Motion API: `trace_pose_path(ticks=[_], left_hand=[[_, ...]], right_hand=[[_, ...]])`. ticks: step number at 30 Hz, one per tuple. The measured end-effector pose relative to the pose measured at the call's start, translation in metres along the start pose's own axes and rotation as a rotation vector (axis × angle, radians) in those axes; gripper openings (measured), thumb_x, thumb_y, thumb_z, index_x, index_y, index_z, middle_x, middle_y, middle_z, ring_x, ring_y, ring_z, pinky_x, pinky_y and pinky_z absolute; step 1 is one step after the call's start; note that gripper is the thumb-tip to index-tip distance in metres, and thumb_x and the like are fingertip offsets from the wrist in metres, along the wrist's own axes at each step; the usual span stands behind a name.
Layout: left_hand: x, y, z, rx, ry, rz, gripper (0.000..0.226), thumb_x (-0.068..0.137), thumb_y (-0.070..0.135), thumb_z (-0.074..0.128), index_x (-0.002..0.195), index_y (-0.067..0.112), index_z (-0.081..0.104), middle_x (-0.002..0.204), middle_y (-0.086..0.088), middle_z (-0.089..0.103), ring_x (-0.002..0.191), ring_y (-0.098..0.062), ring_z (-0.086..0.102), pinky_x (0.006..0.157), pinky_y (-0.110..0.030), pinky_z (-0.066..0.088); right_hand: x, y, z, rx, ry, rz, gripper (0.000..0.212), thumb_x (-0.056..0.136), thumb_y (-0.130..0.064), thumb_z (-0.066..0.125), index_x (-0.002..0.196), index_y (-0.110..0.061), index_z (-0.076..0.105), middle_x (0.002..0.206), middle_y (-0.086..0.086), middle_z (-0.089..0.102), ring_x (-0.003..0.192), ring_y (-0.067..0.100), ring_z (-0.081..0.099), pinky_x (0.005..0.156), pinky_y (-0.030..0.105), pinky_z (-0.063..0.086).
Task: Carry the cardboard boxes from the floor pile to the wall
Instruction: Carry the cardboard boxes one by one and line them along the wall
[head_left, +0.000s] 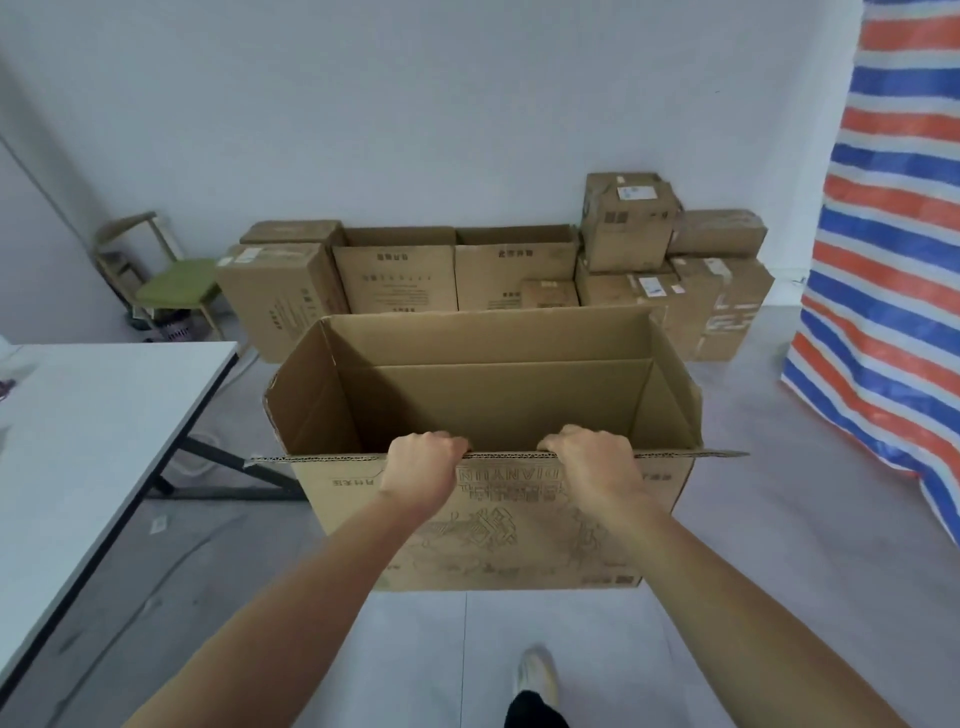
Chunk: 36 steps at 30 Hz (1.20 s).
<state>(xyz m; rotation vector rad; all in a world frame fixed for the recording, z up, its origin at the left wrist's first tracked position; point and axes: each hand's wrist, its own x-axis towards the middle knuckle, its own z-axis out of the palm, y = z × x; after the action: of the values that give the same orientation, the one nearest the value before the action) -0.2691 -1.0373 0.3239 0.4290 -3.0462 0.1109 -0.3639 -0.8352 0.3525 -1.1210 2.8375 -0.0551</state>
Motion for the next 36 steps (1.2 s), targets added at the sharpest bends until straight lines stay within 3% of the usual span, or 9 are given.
trace_pose_path(ticks=[6,12,16,24,30,36], left_hand=[[0.168,-0.059,0.007,0.023,-0.032,-0.012,0.031,0.093,0.013,0.052,0.114,0.031,0.066,0.097,0.006,0.07,0.084,-0.021,0.067,0.065,-0.029,0.05],[0.298,-0.152,0.021,-0.005,-0.036,-0.063,0.03,0.093,0.012,0.052,0.114,0.028,0.066,0.095,0.004,0.069,0.083,-0.023,0.067,0.06,-0.028,0.042],[0.387,-0.22,0.049,-0.049,-0.041,-0.074,0.032,0.093,0.013,0.052,0.117,0.029,0.065,0.098,0.002,0.07,0.086,-0.026,0.068,0.066,-0.029,0.049],[0.568,-0.348,0.093,-0.045,-0.158,0.003,0.035,0.094,0.013,0.049,0.123,0.028,0.063,0.108,0.002,0.068,0.095,-0.025,0.067,0.073,-0.033,0.052],[0.691,-0.39,0.127,-0.038,-0.242,0.095,0.04,0.095,0.01,0.048,0.129,0.027,0.058,0.112,0.002,0.066,0.098,-0.023,0.066,0.074,-0.034,0.052],[0.804,-0.419,0.188,-0.065,-0.356,0.075,0.043,0.095,0.006,0.046,0.133,0.024,0.055,0.113,0.002,0.065,0.099,-0.021,0.065,0.079,-0.034,0.055]], right_hand=[[0.182,0.026,-0.025,0.031,-0.037,-0.03,0.07,0.08,0.008,0.064,0.136,-0.034,0.058,0.119,-0.003,0.063,0.1,0.025,0.067,0.082,0.035,0.05],[0.351,0.004,-0.045,-0.007,-0.075,-0.088,0.067,0.082,0.009,0.06,0.136,-0.031,0.058,0.118,0.001,0.06,0.101,0.029,0.067,0.083,0.038,0.054],[0.465,-0.017,-0.036,-0.036,-0.068,-0.08,0.067,0.081,0.009,0.06,0.134,-0.031,0.06,0.115,0.0,0.061,0.099,0.029,0.067,0.08,0.036,0.052],[0.672,-0.055,-0.023,-0.043,-0.073,-0.013,0.048,0.094,-0.005,0.055,0.135,-0.029,0.059,0.117,0.0,0.061,0.098,0.029,0.067,0.081,0.038,0.053],[0.792,-0.041,0.005,0.007,-0.053,0.052,0.037,0.097,-0.015,0.059,0.13,-0.033,0.063,0.106,-0.007,0.064,0.083,0.019,0.069,0.07,0.033,0.056],[0.926,-0.01,0.056,0.054,-0.153,0.01,0.045,0.097,-0.009,0.056,0.136,-0.031,0.057,0.111,-0.003,0.06,0.09,0.021,0.066,0.071,0.032,0.053]])
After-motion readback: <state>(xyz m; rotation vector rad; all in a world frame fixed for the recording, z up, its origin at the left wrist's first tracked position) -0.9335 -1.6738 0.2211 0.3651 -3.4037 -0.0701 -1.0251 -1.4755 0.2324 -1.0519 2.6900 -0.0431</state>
